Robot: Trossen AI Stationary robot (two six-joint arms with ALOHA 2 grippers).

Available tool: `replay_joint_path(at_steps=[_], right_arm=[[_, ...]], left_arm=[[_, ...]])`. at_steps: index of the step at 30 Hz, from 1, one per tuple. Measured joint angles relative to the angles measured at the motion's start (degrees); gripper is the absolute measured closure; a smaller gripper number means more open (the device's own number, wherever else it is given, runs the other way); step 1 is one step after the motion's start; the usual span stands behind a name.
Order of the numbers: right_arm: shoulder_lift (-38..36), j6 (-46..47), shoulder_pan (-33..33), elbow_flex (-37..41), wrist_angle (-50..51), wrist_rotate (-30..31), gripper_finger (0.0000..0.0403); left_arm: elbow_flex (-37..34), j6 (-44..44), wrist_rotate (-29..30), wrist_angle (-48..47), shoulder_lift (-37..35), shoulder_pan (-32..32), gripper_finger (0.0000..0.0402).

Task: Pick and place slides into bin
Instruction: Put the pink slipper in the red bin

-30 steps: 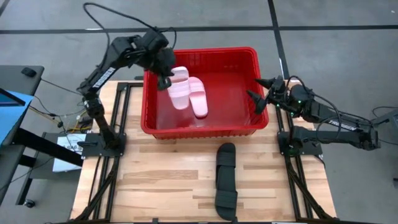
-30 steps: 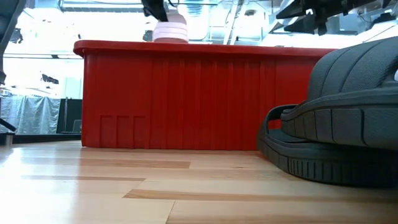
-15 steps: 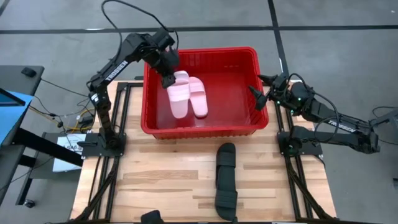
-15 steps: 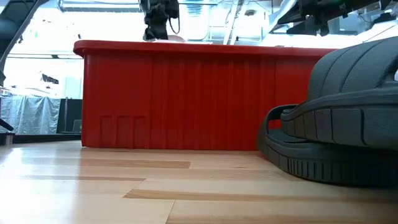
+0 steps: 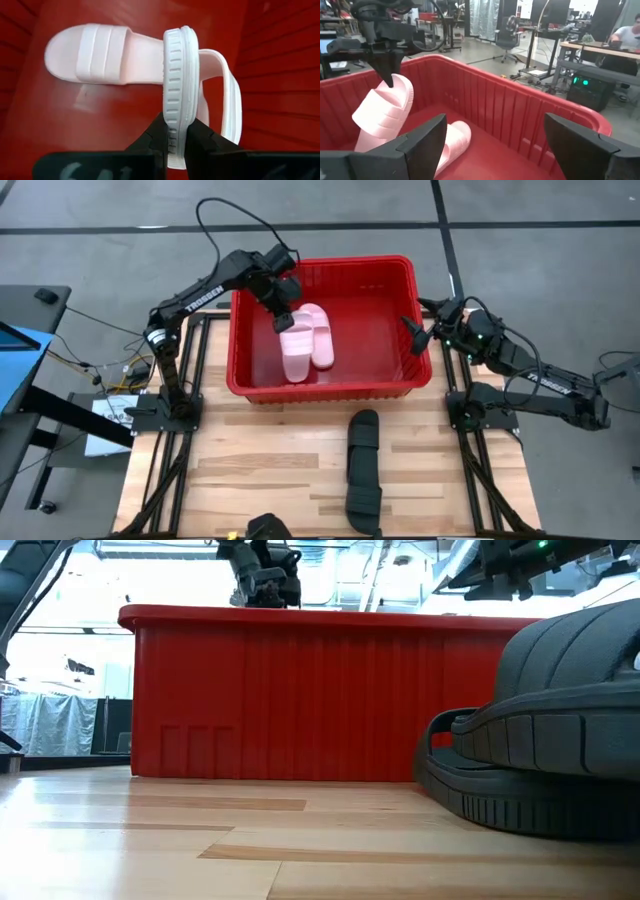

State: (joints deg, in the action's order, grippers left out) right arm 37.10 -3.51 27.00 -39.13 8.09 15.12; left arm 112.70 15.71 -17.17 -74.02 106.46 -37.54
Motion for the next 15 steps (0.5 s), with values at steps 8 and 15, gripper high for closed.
replay_joint_path(at_steps=[8,15], right_arm=[[0.0,-0.4,0.2,0.0,0.9,0.0,0.0078],[0.0,-1.1,0.2,0.0,1.0,0.0,0.0078]], left_arm=[[-2.4,-0.3,0.1,1.8,0.0,-1.1,0.0384],[-2.4,0.7,1.9,0.6,0.0,-4.2,0.0384]])
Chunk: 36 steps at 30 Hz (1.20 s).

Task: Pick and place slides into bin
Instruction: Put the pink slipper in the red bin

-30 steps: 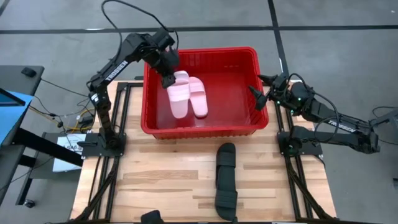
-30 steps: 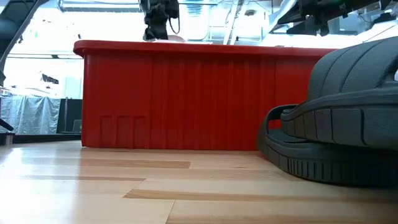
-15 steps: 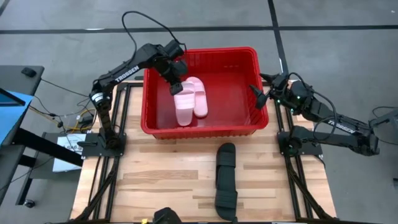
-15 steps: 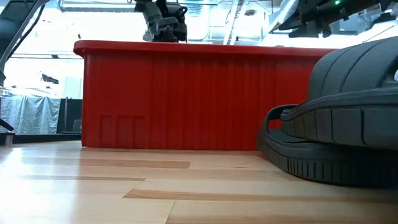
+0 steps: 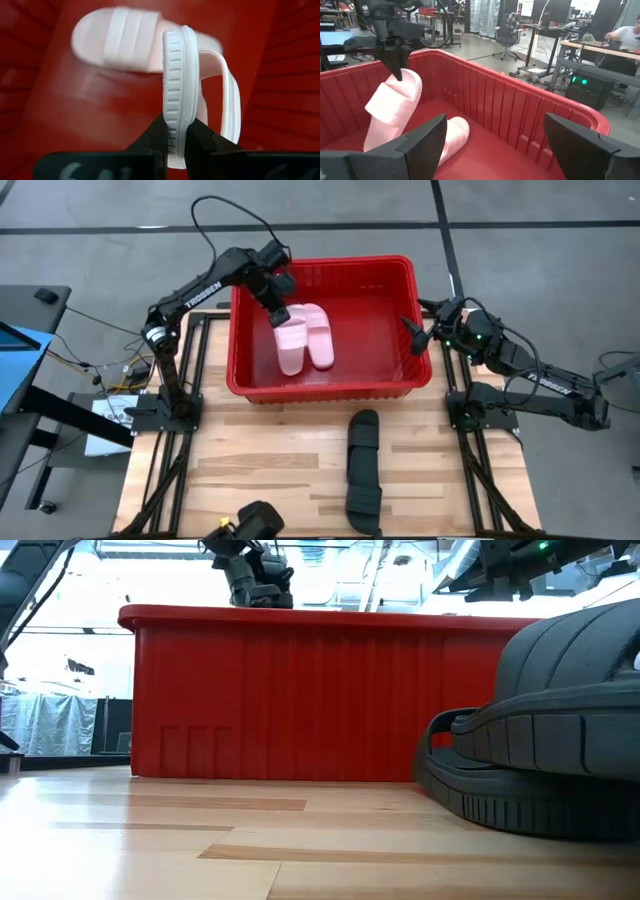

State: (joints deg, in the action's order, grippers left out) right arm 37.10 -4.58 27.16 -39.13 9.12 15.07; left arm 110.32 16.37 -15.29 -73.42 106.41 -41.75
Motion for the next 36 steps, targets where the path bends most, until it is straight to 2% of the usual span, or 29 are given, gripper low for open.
replay_joint_path(at_steps=[7,11,20,36], right_arm=[[0.0,0.0,0.0,0.0,0.9,0.0,0.0078],[0.0,0.0,0.0,0.0,1.1,0.0,0.0078],[0.0,0.0,0.0,0.0,1.4,0.0,0.0078],[0.0,0.0,0.0,0.0,1.2,0.0,0.0078]], left_arm=[[0.0,0.9,0.1,0.2,0.0,-2.2,0.0384],[-0.2,0.8,-2.1,1.5,0.6,-2.7,0.0384],[-8.2,-1.1,-2.7,7.7,-0.5,-3.2,0.0384],[-7.5,1.1,-2.6,6.9,-2.6,-2.8,0.0385]])
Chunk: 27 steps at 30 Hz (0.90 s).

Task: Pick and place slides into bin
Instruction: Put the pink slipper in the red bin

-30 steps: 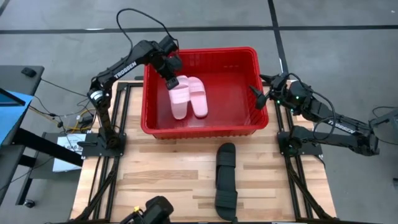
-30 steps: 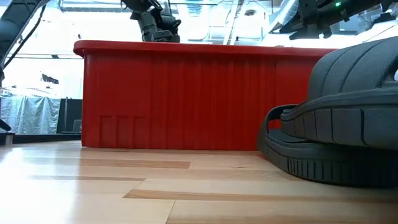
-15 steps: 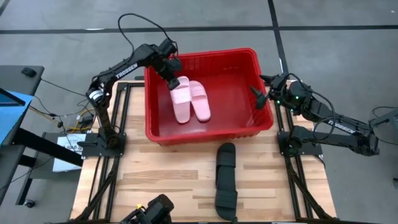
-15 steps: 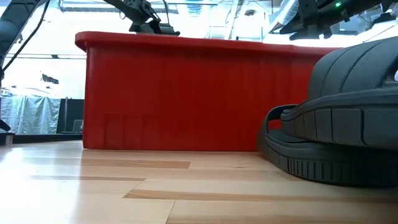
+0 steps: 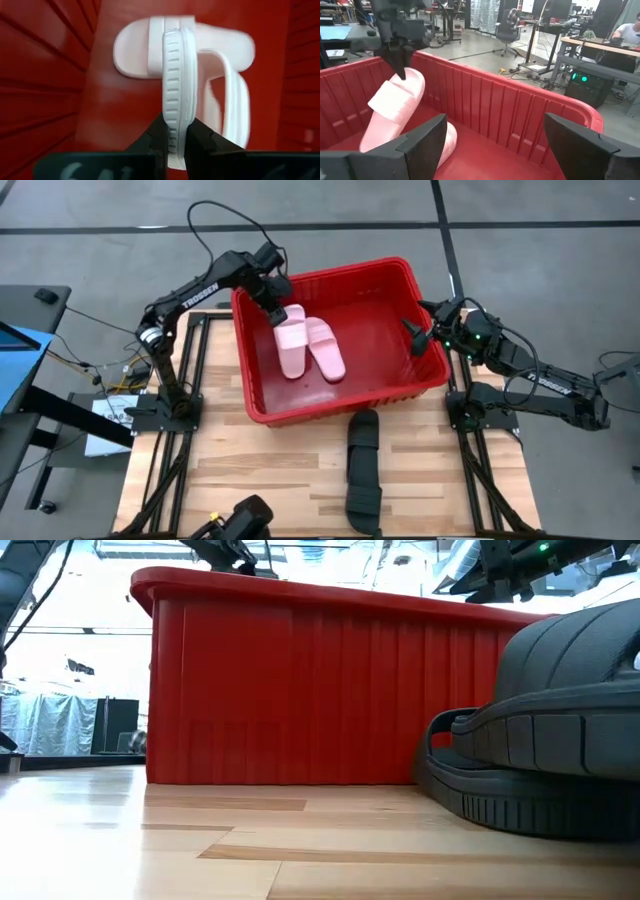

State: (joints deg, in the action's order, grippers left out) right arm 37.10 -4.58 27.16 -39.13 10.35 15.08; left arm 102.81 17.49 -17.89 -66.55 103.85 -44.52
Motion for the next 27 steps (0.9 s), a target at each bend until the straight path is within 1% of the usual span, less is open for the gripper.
replay_joint_path(at_steps=[5,10,16,21,24,27], right_arm=[[0.0,0.0,0.0,0.0,-0.1,0.0,0.0078],[0.0,0.0,0.0,0.0,-0.1,0.0,0.0078],[0.0,0.0,0.0,0.0,-0.1,0.0,0.0078],[0.0,-0.2,0.0,0.0,-0.1,0.0,0.0078],[0.0,-0.4,0.0,0.0,-0.1,0.0,0.0078],[0.0,-0.5,0.0,0.0,0.0,0.0,0.0078]], left_arm=[[0.3,-3.9,-3.3,0.5,-3.4,0.0,0.0385],[0.2,-7.6,-7.2,0.3,-4.1,2.3,0.0385],[0.1,-8.5,-7.8,-2.3,-4.1,5.0,0.0385],[-0.2,-9.8,-7.2,-1.4,-4.2,5.4,0.0385],[-2.8,-11.5,-7.1,0.1,-4.2,5.3,0.0385],[-7.1,-12.6,-6.5,2.0,-4.7,5.7,0.0385]])
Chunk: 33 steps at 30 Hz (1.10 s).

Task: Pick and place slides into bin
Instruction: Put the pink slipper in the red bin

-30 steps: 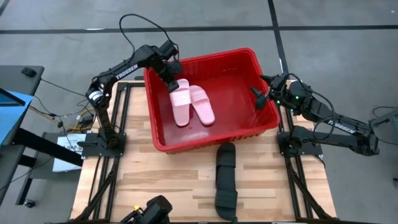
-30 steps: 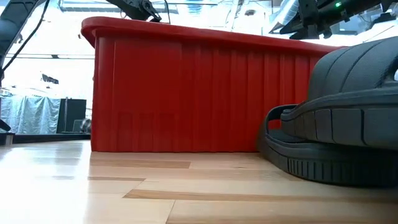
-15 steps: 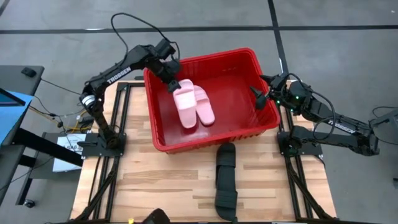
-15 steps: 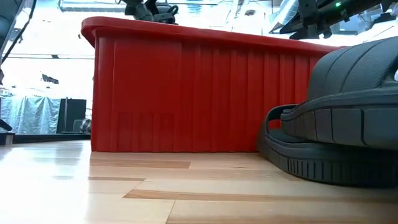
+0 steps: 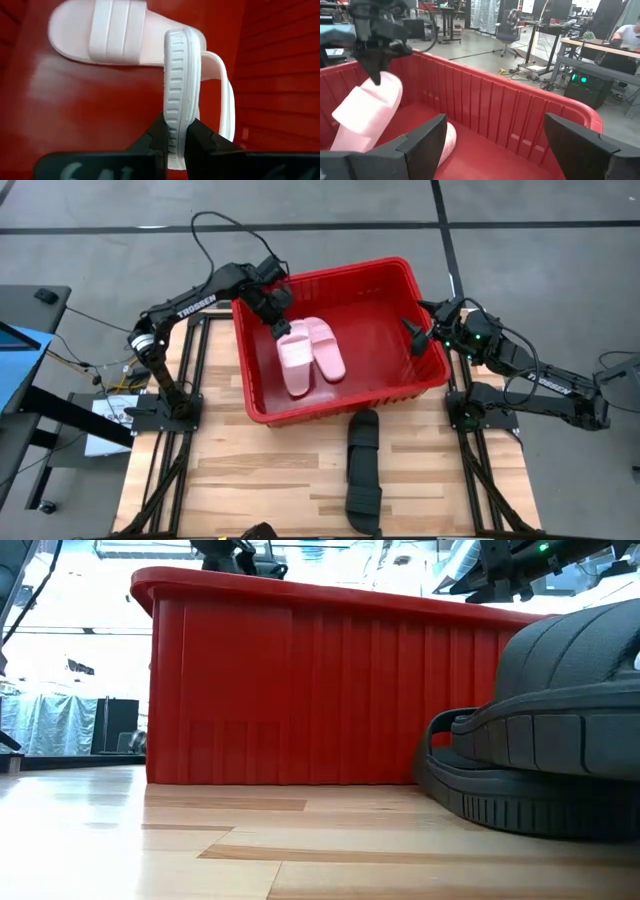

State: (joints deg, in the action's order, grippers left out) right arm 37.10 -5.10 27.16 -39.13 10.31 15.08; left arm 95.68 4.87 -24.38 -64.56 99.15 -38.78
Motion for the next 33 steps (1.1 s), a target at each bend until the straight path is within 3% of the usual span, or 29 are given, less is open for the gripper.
replay_joint_path(at_steps=[6,11,16,26,33], right_arm=[[0.0,0.0,0.0,0.0,0.0,0.0,0.0078],[0.0,0.0,0.0,0.0,0.0,0.0,0.0078],[0.0,0.1,0.0,0.0,0.0,0.0,0.0078],[0.0,0.1,0.0,0.0,0.0,-0.1,0.0078],[0.0,0.1,0.0,0.0,0.0,-0.2,0.0078]], left_arm=[[-6.1,-1.9,1.5,7.0,-2.0,0.1,0.0385],[-6.3,-1.5,5.8,6.8,-2.0,0.1,0.0385],[-6.3,-0.7,9.0,6.4,-2.0,0.1,0.0356],[-6.3,0.7,11.4,5.7,-2.0,0.1,0.0352],[-6.3,1.5,13.6,5.6,-2.0,0.1,0.0314]])
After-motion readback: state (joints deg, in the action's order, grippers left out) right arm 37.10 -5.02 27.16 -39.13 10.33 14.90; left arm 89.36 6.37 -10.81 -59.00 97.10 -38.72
